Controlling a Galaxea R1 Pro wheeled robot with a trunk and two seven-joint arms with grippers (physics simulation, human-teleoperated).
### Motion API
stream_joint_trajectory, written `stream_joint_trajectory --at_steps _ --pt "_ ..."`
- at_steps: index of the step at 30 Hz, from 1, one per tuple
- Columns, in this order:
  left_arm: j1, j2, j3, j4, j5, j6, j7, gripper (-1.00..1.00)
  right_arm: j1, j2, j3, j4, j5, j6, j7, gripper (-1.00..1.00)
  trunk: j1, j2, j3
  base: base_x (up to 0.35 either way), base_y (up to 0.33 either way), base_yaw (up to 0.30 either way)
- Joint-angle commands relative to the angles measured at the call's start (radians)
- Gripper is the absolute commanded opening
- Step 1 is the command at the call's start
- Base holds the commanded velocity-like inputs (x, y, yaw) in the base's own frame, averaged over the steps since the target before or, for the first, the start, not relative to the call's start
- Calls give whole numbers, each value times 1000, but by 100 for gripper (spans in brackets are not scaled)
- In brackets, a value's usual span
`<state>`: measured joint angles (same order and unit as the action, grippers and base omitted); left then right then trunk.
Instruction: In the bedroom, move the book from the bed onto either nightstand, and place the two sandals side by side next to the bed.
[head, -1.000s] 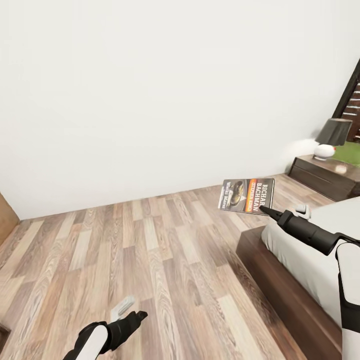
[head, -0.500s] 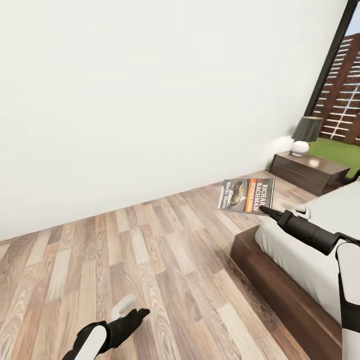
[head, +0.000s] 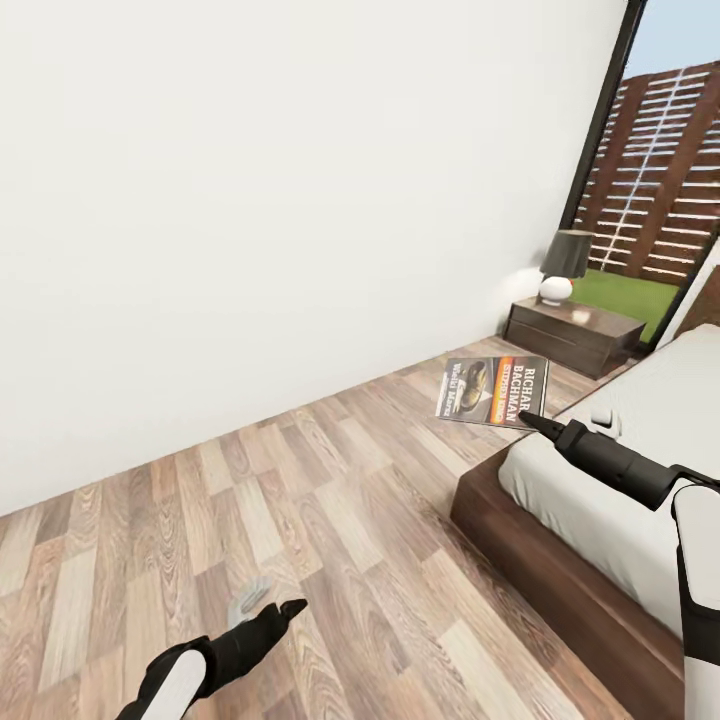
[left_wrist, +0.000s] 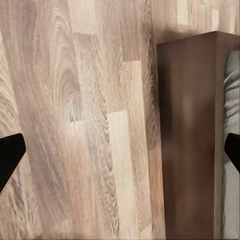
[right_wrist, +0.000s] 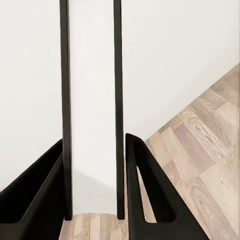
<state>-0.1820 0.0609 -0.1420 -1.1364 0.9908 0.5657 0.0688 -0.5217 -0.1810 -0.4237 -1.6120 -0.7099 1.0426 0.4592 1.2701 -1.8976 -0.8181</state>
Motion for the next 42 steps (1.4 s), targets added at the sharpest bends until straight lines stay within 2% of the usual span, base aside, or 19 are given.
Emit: stream_joint_trajectory --at_steps 1,4,9,21,31,42 --pt "9 2 3 -19 10 0 0 100 -1 1 -1 0 9 5 10 -100 0 0 -1 196 277 -265" --pt "42 7 33 -72 8 -1 -20 100 -1 1 0 0 9 5 10 -100 0 0 -1 192 280 -265" --pt "62 8 60 -98 5 -2 -31 100 -1 0 0 0 9 5 10 -100 0 0 -1 188 282 -265" --pt "67 5 67 -101 -1 -3 -33 100 -1 0 0 0 9 5 10 -100 0 0 -1 185 283 -259" --pt "67 5 65 -81 -4 -3 -33 100 0 1 -1 0 10 5 10 -100 0 0 -1 208 279 -98" --pt "67 5 64 -75 -5 -3 -32 100 0 3 3 0 12 5 10 -100 0 0 -1 238 259 -230"
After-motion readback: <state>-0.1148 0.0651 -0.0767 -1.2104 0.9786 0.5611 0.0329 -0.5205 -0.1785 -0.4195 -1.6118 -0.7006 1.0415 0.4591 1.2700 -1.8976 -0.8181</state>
